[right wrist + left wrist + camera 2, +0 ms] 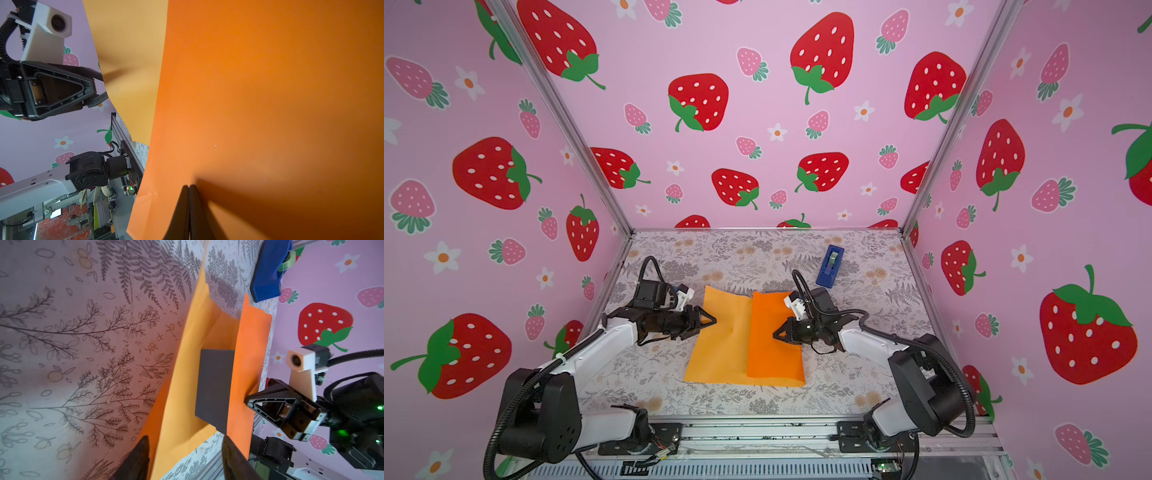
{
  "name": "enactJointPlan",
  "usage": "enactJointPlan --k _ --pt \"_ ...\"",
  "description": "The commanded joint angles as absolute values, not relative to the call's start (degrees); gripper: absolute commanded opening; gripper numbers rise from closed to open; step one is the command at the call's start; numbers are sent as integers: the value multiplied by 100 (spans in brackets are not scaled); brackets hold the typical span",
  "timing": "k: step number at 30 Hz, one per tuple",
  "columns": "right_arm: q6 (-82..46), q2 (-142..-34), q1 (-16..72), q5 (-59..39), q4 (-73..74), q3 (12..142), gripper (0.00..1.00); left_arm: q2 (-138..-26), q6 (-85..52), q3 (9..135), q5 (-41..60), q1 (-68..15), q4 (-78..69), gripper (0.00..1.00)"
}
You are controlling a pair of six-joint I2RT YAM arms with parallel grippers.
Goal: Wrap the gift box in paper
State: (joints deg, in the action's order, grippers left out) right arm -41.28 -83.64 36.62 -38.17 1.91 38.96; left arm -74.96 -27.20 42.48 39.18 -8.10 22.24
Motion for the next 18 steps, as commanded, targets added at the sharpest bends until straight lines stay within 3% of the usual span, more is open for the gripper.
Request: enactJointPlan --k 1,12,18 --pt "-4091 -8448 3644 -3551 -229 3835 6 -7381 -2527 4378 3540 -902 2760 50" --pt "-4104 -8412 3646 -3516 -237 3803 6 -7339 -2470 4546 3155 -1129 3036 17" --pt "-4129 -8440 3647 -3516 -159 3755 6 -7250 -2655 4873 3371 -1410 3060 7"
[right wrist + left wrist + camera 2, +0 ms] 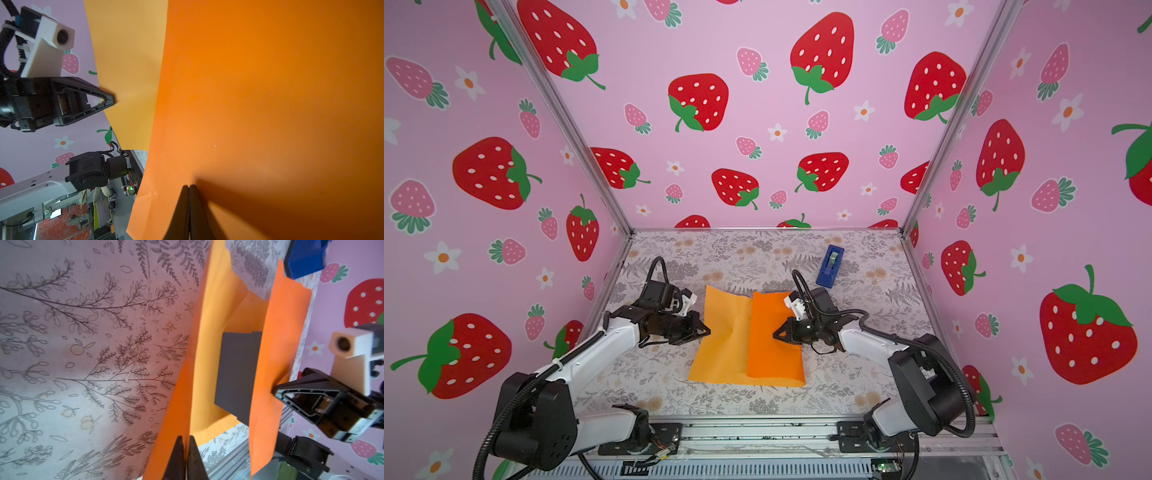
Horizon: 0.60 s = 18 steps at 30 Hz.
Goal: Wrap the gift box in paper
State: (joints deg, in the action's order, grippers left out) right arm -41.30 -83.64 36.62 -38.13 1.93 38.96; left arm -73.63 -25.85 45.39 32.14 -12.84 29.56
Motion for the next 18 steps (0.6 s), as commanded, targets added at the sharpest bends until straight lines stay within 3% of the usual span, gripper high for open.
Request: enactJointPlan --k 1,5,18 --pt "-4130 -8447 3643 -3516 -144 3755 7 -7242 -2724 4930 3398 -1470 3056 7" --pt "-4127 -8475 3647 -3529 -123 3751 6 -7241 -3047 5080 3478 -1751 2916 1" --pt "-4164 -8422 3656 -3516 -111 3688 7 -8161 -4090 5832 3446 -2988 2204 3"
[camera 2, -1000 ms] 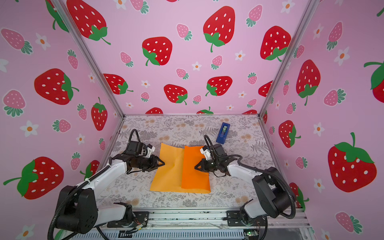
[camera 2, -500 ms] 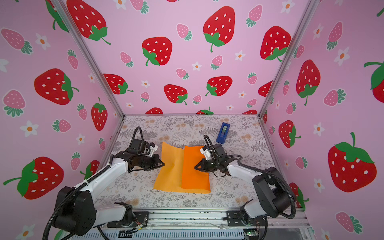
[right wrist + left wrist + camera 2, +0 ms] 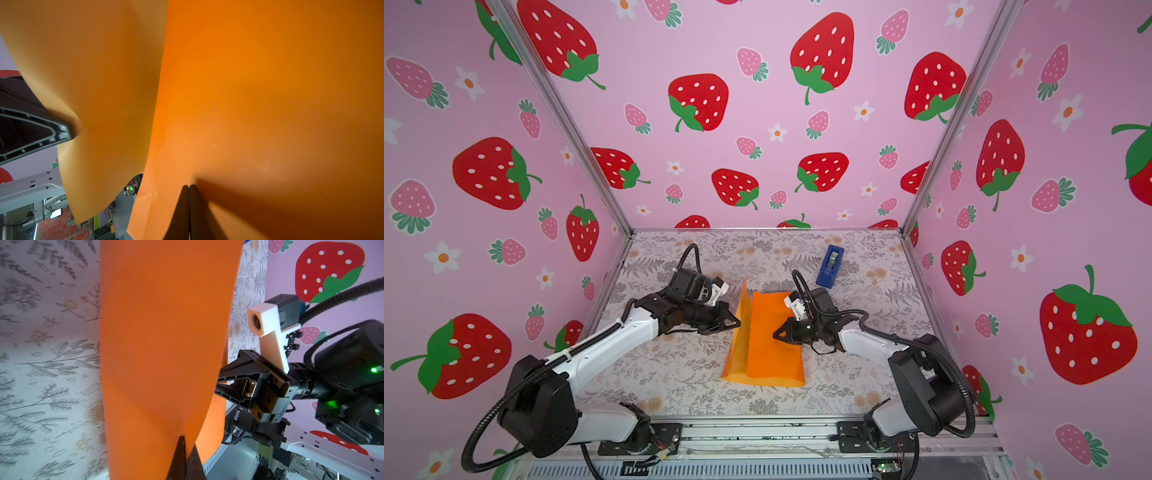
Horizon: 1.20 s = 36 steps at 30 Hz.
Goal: Wrap the gift box in paper
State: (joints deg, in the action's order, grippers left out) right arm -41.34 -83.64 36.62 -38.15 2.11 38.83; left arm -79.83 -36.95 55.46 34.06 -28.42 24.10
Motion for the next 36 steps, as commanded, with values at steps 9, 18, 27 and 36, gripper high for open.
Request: enactJointPlan --k 9,18,27,36 --pt "-4204 -8358 3656 -3480 -66 3597 6 -8912 -4880 6210 3540 -3490 1603 3" --pt "-4267 -8385 3665 -3489 9 3589 6 -9514 -5103 6528 3549 -3739 1668 3" --pt "-4312 -8289 3682 -3516 12 3638 6 -9763 -5190 6513 3314 -3805 1884 3" --pt "-4298 -8233 3682 -3545 -13 3729 7 -10034 -5211 6565 3182 -3803 2347 3"
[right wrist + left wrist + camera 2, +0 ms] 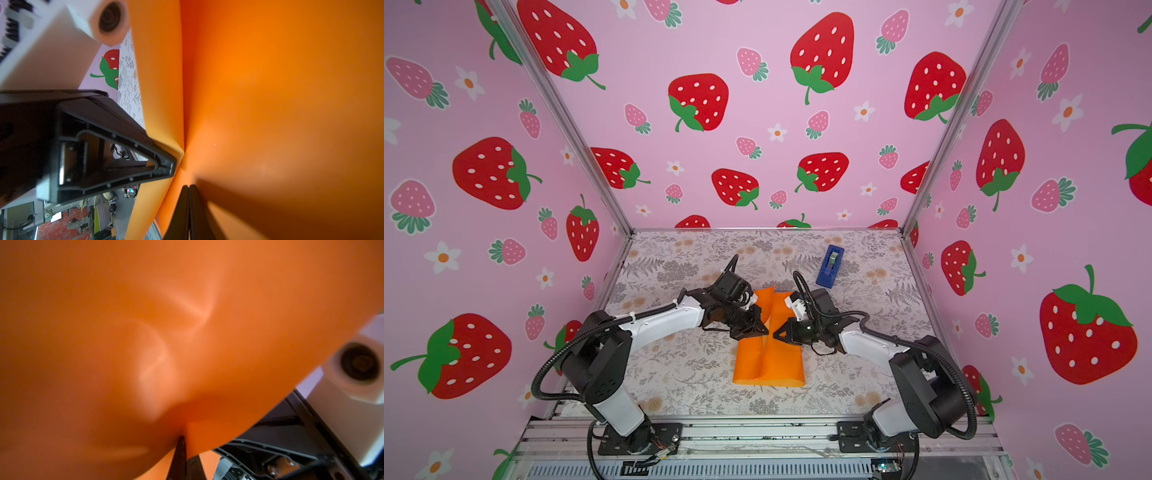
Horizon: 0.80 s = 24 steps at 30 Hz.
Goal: Wrap the gift box in paper
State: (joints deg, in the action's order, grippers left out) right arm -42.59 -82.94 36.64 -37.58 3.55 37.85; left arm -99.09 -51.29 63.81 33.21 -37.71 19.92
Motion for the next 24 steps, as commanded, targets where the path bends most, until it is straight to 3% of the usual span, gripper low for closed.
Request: enactJointPlan --k 1,7,14,15,19,24 --pt "-4285 -8214 3684 -3527 -22 3737 7 -10061 -5220 6561 3182 -3801 2362 3" --pt "-4205 -8021 3673 -3485 -265 3936 10 -10160 -5189 6499 3087 -3806 2513 2" --pt "-3857 -7427 3157 -3190 -868 4226 22 -10222 -5107 6519 3058 -3805 2662 1" --pt "-3816 -7379 3066 -3171 -910 4190 24 -10235 -5093 6534 3058 -3801 2686 0" --pt "-3572 -7438 2817 -3015 -1243 4061 47 -10239 -5104 6556 3050 -3805 2699 0" --pt "-3410 -7638 2812 -3126 -1228 3910 51 -10270 -5107 6564 3050 -3805 2707 0"
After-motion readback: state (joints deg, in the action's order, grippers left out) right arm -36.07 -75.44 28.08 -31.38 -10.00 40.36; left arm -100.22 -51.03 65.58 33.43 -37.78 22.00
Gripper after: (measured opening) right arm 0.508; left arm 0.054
